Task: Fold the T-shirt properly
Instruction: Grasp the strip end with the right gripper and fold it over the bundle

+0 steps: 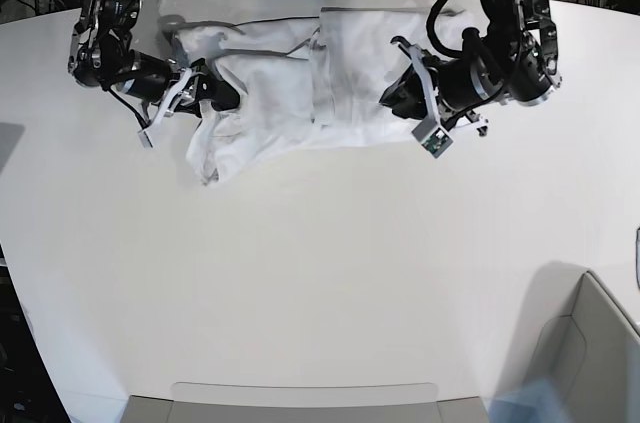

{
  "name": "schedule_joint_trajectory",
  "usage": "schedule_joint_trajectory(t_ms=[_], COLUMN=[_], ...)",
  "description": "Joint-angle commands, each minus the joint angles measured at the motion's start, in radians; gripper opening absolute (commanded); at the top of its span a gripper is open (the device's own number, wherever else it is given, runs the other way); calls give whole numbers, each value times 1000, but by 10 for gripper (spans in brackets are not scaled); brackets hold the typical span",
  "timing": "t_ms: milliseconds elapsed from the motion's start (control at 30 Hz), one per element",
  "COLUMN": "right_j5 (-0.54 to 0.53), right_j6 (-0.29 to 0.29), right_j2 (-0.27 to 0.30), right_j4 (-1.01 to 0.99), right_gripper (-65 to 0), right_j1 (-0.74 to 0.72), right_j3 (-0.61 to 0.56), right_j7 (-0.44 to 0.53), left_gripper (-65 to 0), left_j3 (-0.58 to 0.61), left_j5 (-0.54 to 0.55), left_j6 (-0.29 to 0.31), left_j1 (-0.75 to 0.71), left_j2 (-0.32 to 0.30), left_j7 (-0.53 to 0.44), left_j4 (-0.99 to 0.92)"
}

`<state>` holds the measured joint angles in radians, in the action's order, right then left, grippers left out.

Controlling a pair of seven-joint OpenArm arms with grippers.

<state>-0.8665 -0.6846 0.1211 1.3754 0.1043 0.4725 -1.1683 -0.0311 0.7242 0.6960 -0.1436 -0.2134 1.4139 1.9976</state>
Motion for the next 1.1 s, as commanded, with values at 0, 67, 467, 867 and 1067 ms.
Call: schedule_joint_trajectory(t_ms=[0,67,467,867,1067], right_j5=[11,72,485,688,769], right_j6=[-14,-14,-14,340,489], right_j2=[-2,-31,-150,-82,-33], right_j4=[15,15,17,15,123], right_gripper=[-338,-338,-643,-650,-650], right_j1=[-13,-33,-150,-318,-340], right_j3=[-5,-7,1,-4,-90], right_j7=[12,12,12,182,196], left_gripper=[-525,-525,-527,-525,-525], left_j3=[-2,-2,-48,-283,-349], left_j5=[18,19,21,22,19], left_j6=[0,0,0,2,2], left_j1=[14,14,11,-15,-40], left_j2=[-4,-4,2,4,-2], left_j7=[-18,-18,-18,-18,-18], left_j4=[16,16,19,16,15])
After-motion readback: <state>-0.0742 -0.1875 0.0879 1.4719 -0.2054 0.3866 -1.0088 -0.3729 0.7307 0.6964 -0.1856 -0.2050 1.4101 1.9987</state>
